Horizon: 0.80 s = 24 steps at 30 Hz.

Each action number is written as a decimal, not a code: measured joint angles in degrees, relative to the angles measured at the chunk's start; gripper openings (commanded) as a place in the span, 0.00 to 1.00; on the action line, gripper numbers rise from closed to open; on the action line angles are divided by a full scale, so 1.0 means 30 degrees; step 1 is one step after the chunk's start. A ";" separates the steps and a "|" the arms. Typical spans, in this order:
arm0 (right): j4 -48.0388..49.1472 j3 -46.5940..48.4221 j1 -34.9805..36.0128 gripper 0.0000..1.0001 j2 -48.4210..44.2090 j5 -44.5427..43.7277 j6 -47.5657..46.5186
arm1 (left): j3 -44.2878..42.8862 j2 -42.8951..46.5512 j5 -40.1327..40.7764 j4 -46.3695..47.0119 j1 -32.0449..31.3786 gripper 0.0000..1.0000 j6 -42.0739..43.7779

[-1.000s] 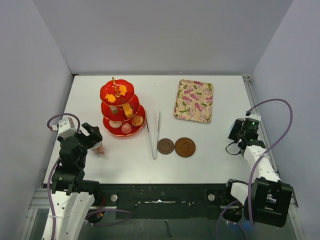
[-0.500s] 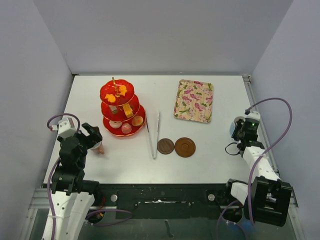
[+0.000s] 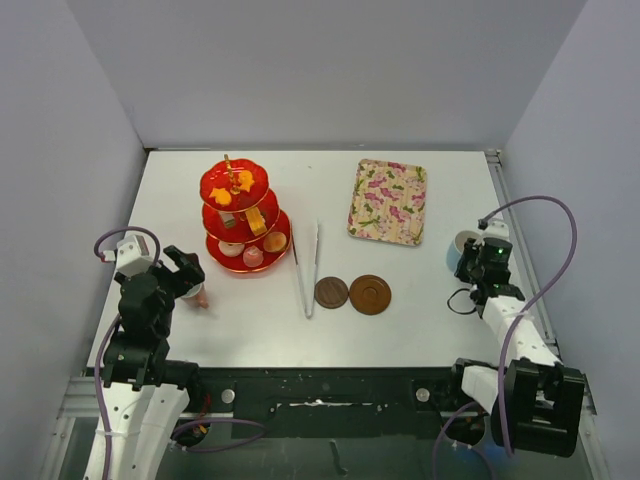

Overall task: Serve the afternoon tea
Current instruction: Pick up the cup at the center of the board, then place the cup on the coaster.

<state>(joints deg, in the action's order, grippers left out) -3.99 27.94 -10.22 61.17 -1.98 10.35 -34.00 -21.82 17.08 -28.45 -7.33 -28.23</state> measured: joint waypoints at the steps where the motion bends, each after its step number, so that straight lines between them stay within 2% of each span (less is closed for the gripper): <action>1: 0.0007 -0.0160 0.0168 0.00 -0.0248 0.0211 -0.0015 | 0.0000 0.0000 0.0000 0.0000 0.0000 0.81 0.0000; 7: -0.0095 -0.1209 0.3271 0.00 -0.1945 0.1056 0.0386 | 0.0000 -0.0036 -0.0066 0.0000 0.0000 0.81 0.0000; 14: -0.0131 -0.1209 0.7155 0.00 -0.2208 0.0481 0.0546 | 0.0000 -0.0095 -0.0124 0.0000 0.0000 0.81 0.0000; 24: -0.0160 -0.1209 1.0302 0.00 -0.3235 -0.1275 0.0248 | 0.0000 -0.0153 -0.0138 0.0000 0.0000 0.81 0.0000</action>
<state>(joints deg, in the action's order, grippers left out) -4.47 24.32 20.69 51.46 -5.80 11.09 -34.00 -22.28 16.67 -28.45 -7.33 -28.23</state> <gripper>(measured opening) 0.180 0.813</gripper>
